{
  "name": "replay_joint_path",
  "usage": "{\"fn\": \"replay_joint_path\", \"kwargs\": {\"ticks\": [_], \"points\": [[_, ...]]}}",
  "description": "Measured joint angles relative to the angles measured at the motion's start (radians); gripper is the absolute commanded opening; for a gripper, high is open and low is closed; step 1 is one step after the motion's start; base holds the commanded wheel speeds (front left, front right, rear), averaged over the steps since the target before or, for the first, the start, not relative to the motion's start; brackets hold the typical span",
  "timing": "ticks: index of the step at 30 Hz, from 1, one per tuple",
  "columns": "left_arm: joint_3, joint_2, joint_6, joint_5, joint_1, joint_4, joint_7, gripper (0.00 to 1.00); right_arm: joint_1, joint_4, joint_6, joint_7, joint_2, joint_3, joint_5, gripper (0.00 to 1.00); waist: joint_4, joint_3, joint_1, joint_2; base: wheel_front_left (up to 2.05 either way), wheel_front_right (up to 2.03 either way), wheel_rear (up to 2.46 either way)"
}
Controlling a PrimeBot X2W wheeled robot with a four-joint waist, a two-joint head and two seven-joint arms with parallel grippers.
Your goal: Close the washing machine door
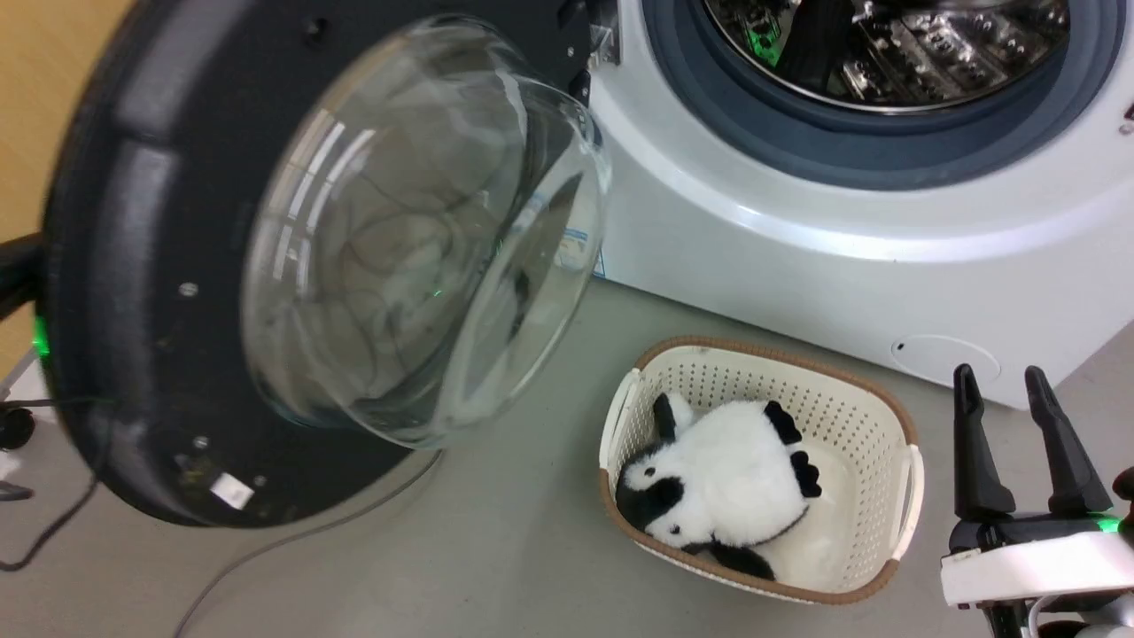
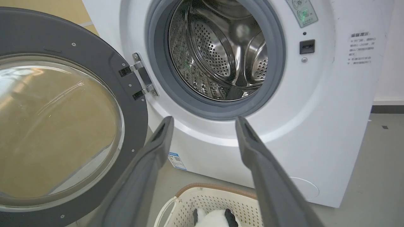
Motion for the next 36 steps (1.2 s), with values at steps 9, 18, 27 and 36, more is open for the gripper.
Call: {"fn": "replay_joint_path", "kwargs": {"ticks": [9, 18, 27, 36], "points": [[-0.113, -0.085, -0.041, -0.036, 0.045, -0.139, 0.096, 0.0, 0.014, 0.022, 0.0, -0.014, 0.007, 0.002, 0.011, 1.0, 0.0, -0.05, 0.0, 0.0, 0.0, 0.0, 0.0], [-0.213, -0.194, -0.084, -0.051, 0.09, -0.252, 0.108, 0.0, 0.014, 0.047, 0.0, -0.039, 0.009, 0.02, 0.052, 1.0, -0.077, -0.076, 0.0, 0.0, 0.0, 0.0, 0.0], [-0.267, -0.263, -0.118, -0.022, 0.1, -0.28, 0.055, 0.0, 0.018, 0.074, 0.0, -0.063, 0.01, 0.012, 0.073, 1.0, -0.224, -0.092, 0.0, 0.0, 0.0, 0.0, 0.0], [-0.29, -0.297, -0.174, 0.033, 0.093, -0.218, -0.037, 0.0, 0.025, 0.097, 0.0, -0.077, 0.01, 0.019, 0.1, 1.0, -0.396, -0.098, 0.0, 0.0, 0.0, 0.0, 0.0]]}}
